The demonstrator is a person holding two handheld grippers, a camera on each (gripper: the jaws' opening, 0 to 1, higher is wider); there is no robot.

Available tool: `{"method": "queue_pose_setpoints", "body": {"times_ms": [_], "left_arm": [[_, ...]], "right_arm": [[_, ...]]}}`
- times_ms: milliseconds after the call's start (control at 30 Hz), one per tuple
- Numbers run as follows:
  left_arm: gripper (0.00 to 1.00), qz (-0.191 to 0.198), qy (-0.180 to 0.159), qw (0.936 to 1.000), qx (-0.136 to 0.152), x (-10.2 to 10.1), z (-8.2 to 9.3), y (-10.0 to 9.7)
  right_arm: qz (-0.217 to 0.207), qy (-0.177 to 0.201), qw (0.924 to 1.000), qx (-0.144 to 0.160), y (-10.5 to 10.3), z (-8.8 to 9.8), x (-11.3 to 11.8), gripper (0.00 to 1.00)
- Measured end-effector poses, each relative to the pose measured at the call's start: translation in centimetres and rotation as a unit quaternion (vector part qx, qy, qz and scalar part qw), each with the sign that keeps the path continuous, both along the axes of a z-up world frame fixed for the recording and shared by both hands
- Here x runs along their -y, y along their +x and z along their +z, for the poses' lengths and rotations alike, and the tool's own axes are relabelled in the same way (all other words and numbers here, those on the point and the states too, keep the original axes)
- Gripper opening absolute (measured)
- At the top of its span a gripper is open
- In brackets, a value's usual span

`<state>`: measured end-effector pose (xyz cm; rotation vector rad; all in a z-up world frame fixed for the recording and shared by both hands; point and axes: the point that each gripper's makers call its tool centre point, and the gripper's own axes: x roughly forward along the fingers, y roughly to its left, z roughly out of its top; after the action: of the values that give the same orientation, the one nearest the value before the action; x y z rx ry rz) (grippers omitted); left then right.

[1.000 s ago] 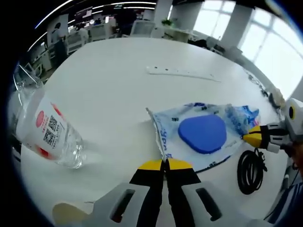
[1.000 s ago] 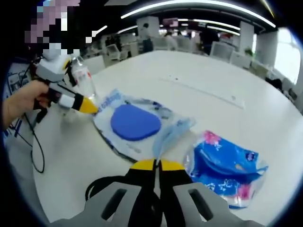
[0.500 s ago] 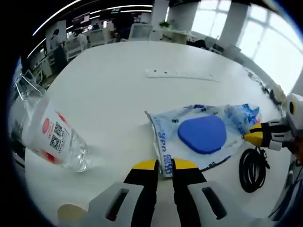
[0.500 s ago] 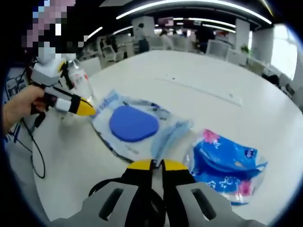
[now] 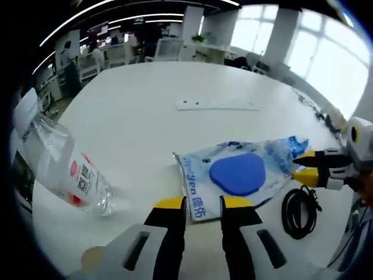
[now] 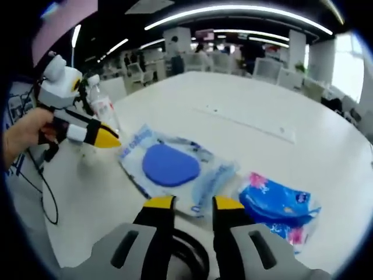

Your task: Arrange the tabletop items into an orderly group along one side of the table until the central work area is clear of visible clutter.

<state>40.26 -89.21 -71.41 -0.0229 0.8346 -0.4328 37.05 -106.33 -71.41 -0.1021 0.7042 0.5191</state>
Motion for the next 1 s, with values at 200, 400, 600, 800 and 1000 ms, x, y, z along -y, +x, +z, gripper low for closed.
{"method": "queue_pose_setpoints", "body": {"times_ms": [200, 400, 600, 800, 1000], "left_arm": [[0.36, 0.004, -0.013, 0.9999, 0.004, -0.3, 0.7, -0.7], [0.47, -0.002, -0.017, 0.9995, 0.027, -0.5, 1.7, -1.6], [0.59, -0.014, -0.024, 0.9982, 0.054, -0.8, 2.9, -2.5], [0.74, -0.031, -0.021, 0.9964, 0.076, -1.5, 3.8, -3.2], [0.88, -0.040, -0.030, 0.9927, 0.110, -2.1, 5.1, -3.6]], "right_arm": [[0.001, 0.025, 0.9996, 0.017, -0.4, 1.7, -0.2, 0.41], [-0.001, 0.028, 0.9994, 0.022, -1.3, 2.9, 0.0, 0.54], [0.002, 0.036, 0.9990, 0.028, -2.4, 4.2, 0.1, 0.68], [0.004, 0.041, 0.9986, 0.034, -4.0, 5.6, -0.3, 0.82], [0.007, 0.046, 0.9978, 0.047, -5.3, 6.9, -0.4, 0.93]]}}
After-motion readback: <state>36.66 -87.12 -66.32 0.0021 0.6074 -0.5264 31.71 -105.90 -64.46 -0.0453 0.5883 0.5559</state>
